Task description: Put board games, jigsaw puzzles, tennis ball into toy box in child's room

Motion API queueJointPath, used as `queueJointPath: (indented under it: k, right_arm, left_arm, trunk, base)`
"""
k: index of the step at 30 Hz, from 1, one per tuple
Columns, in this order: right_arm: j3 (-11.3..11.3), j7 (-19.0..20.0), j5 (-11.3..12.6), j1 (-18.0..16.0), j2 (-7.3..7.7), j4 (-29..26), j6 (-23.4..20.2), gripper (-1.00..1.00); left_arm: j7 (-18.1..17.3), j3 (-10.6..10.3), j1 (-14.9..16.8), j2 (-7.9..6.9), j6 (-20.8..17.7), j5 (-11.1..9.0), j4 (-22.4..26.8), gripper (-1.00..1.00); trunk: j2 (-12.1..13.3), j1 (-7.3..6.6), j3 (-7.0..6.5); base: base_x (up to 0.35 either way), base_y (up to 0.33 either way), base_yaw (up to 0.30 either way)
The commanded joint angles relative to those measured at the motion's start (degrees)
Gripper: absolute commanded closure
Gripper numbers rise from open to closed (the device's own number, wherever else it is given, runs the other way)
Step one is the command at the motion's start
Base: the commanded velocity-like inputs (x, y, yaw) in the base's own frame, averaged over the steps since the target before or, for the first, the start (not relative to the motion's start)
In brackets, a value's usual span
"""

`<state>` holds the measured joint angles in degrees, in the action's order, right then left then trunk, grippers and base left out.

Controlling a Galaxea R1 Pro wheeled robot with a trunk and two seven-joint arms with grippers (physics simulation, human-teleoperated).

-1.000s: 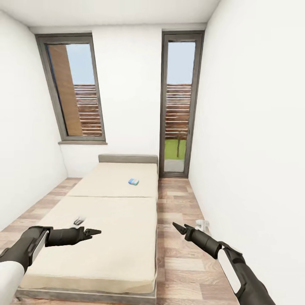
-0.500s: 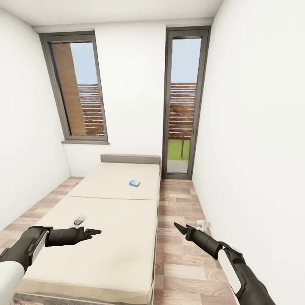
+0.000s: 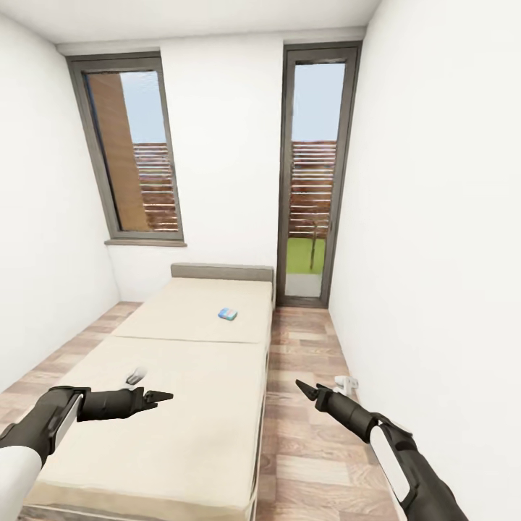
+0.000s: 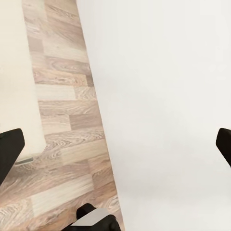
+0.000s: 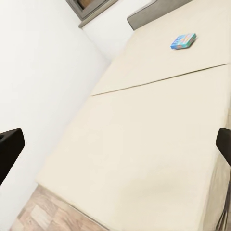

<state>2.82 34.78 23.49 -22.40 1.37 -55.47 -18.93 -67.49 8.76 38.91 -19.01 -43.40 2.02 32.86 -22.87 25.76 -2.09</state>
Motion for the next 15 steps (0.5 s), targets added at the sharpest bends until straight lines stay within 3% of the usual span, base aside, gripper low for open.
queueJointPath:
  k: [1,6,15]
  right_arm:
    - [0.1,0.1,0.5,0.0,-0.16,0.0,-0.5,-1.00]
    - [0.1,0.1,0.4,0.0,-0.95,0.0,-0.5,-1.00]
    - [0.1,0.1,0.4,0.0,-1.18,0.0,-0.5,-1.00]
  left_arm:
    - [-0.3,0.2,0.0,0.03,-0.5,0.2,0.0,-1.00]
    - [-0.3,0.2,0.0,0.03,-0.5,0.2,0.0,-1.00]
    - [-0.3,0.2,0.0,0.03,-0.5,0.2,0.0,-1.00]
  trunk:
    - [0.0,0.03,0.03]
    - [0.0,0.03,0.03]
    - [0.0,0.03,0.03]
  base:
    - [0.047,-0.066,0.053]
    - [0.021,-0.030,0.177]
    - [0.003,-0.005,0.263]
